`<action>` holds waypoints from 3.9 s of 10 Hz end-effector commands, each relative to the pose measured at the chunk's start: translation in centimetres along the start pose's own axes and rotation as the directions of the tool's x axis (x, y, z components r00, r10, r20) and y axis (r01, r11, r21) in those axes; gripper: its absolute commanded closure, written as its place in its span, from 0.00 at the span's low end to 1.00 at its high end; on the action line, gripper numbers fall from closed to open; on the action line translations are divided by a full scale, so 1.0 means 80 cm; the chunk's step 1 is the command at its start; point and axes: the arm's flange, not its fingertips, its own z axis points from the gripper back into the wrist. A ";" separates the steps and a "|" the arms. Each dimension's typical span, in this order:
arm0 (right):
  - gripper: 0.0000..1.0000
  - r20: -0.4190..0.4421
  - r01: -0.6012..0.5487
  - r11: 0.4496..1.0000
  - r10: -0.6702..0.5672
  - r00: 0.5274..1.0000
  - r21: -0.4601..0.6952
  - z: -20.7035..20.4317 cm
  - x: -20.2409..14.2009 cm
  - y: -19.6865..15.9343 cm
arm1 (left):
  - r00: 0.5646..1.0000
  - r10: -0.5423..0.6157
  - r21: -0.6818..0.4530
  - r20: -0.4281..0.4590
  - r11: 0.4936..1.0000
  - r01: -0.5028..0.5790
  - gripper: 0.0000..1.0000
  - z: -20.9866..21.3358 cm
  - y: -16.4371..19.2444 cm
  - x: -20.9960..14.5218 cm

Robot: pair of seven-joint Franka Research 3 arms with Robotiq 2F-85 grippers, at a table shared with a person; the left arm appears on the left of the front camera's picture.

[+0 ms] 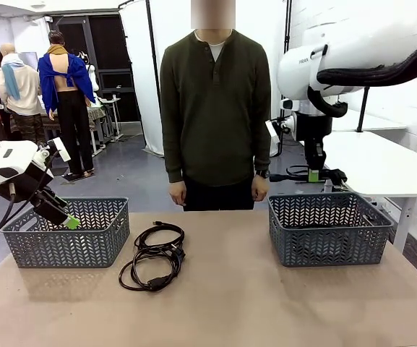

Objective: Organize the cables according to human instructions.
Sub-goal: Pick up a bundle of cables and place it in the basket indicated by the human.

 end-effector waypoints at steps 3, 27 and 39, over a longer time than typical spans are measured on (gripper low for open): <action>1.00 0.037 -0.090 0.995 0.091 0.995 -0.032 -0.034 -0.037 0.014 | 1.000 -0.002 -0.007 0.000 1.000 0.002 0.00 0.000 0.002 -0.002; 0.00 -0.010 -0.069 0.996 0.069 0.998 -0.049 -0.083 -0.038 -0.022 | 1.000 -0.002 -0.007 0.000 1.000 0.002 0.00 0.000 0.002 -0.002; 0.00 0.067 0.103 0.994 -0.101 0.993 -0.027 -0.020 0.023 0.026 | 1.000 -0.002 -0.007 0.000 1.000 0.002 0.00 0.000 0.002 -0.002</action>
